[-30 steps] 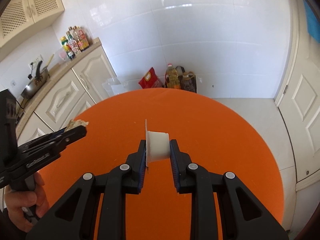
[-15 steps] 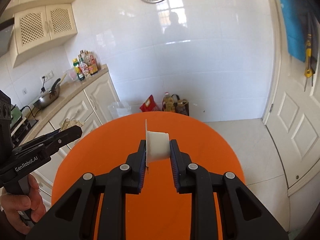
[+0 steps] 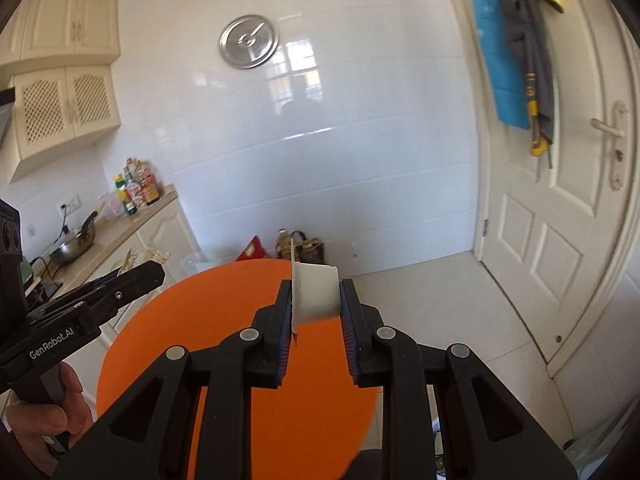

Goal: Collect trash
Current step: 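Carry the paper ball and white cup with both grippers to the blue bucket, then open both grippers over the blue bucket, dropping ball and cup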

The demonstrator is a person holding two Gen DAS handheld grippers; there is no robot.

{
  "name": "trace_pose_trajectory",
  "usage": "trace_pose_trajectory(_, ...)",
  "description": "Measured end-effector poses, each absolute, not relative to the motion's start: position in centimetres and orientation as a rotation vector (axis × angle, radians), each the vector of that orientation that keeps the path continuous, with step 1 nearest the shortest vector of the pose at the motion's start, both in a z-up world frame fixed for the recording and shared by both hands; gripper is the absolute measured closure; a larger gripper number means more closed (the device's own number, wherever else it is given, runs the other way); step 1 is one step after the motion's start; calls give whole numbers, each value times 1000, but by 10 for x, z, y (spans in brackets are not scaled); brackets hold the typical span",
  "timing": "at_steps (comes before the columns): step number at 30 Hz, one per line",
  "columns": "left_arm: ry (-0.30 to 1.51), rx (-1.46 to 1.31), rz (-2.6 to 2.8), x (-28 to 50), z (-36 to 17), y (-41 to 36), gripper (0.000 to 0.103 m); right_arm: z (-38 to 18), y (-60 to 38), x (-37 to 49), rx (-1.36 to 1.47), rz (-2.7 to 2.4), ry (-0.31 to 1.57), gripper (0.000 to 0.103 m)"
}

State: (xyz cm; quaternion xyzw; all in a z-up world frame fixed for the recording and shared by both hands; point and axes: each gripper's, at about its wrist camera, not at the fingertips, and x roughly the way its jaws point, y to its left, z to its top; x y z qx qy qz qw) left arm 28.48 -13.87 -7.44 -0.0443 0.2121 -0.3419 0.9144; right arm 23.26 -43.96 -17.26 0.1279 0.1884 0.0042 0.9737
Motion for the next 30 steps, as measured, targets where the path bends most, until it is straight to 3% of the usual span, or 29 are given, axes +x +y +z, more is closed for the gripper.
trace_pose_trajectory(14, 599, 62, -981, 306, -111, -263, 79, -220, -585, 172, 396, -283, 427, 81)
trace_pose_trajectory(30, 1021, 308, -1084, 324, -263, -411, 79, -414, -710, 206, 686, -385, 762, 81)
